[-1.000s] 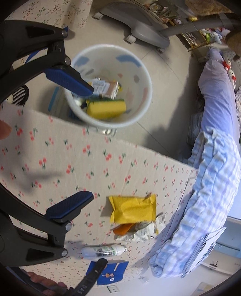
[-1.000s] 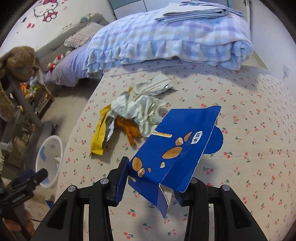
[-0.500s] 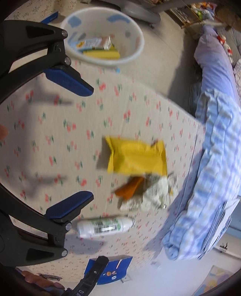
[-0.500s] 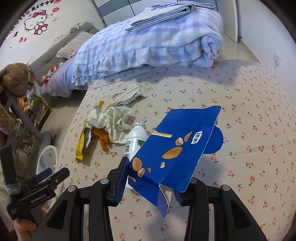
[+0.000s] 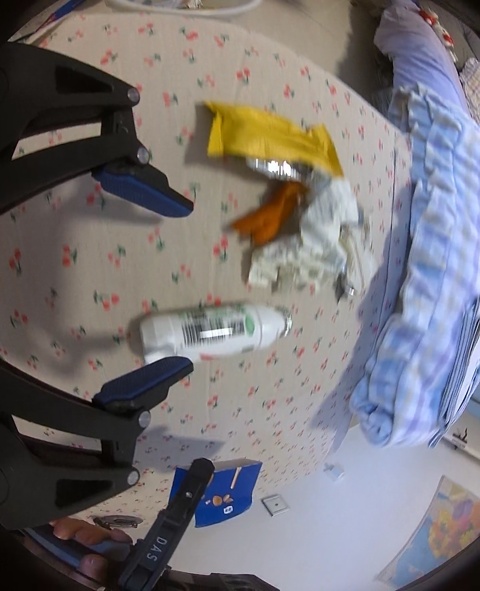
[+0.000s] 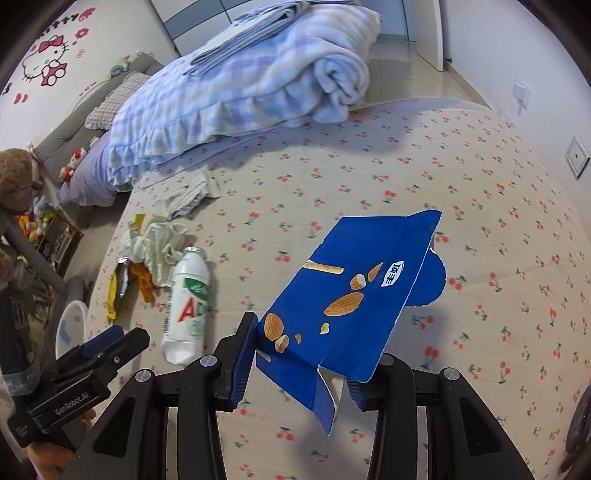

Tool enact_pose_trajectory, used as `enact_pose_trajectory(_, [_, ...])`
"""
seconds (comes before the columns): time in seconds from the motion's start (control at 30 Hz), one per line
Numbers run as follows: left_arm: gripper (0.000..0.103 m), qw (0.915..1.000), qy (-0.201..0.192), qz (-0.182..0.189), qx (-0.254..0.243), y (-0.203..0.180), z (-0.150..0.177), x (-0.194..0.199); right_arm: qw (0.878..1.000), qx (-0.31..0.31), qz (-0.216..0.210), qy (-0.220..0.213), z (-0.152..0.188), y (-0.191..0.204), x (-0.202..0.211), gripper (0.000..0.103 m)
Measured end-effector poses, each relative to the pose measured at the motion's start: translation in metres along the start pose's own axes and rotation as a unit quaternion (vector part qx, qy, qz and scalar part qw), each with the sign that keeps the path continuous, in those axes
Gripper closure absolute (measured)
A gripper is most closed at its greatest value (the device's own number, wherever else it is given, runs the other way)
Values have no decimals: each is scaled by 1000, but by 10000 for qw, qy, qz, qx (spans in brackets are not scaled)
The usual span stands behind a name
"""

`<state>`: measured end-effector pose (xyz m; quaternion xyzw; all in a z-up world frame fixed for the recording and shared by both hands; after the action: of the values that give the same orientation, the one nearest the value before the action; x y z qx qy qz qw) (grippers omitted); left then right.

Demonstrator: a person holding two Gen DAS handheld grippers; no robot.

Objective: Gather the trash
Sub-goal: 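Grasp the white AD bottle with the left tool while the right tool holds the blue box, then carry the blue box and bottle over the wastebasket and open both tools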

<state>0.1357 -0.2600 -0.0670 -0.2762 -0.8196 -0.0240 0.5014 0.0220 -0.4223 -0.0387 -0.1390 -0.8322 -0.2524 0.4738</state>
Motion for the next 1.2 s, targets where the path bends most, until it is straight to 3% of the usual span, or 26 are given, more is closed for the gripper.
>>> enact_pose_trajectory(0.13, [36, 9999, 39, 158, 5, -11, -1, -11, 9999, -82, 102, 50, 3, -19, 0, 59])
enact_pose_trajectory(0.3, [39, 9996, 92, 248, 63, -19, -1, -24, 9996, -195, 150, 104, 8, -33, 2, 59])
enact_pose_trajectory(0.5, [63, 9995, 173, 246, 95, -22, 3, -36, 9995, -204, 190, 117, 10, -41, 5, 59])
enact_pose_trajectory(0.87, [63, 9998, -74, 170, -114, -21, 2, -13, 9998, -135, 139, 79, 8, -35, 11, 59])
enact_pose_trajectory(1.2, [63, 9996, -290, 60, 16, 11, 6, 23, 10000, 51, -47, 59, 9, -4, 12, 59])
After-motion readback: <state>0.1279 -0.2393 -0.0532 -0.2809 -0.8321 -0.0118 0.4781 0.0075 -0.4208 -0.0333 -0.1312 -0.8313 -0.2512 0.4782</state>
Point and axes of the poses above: each gripper's, at about its wrist camera, not at the fingertips, and x roughly against the way its jaws point, y to its left, z to its underside, the point moved 5 cm from there along -x, roughly the way its jaws point, and after that the axes turned 7 degrees about -x, right-handed, at the moved point
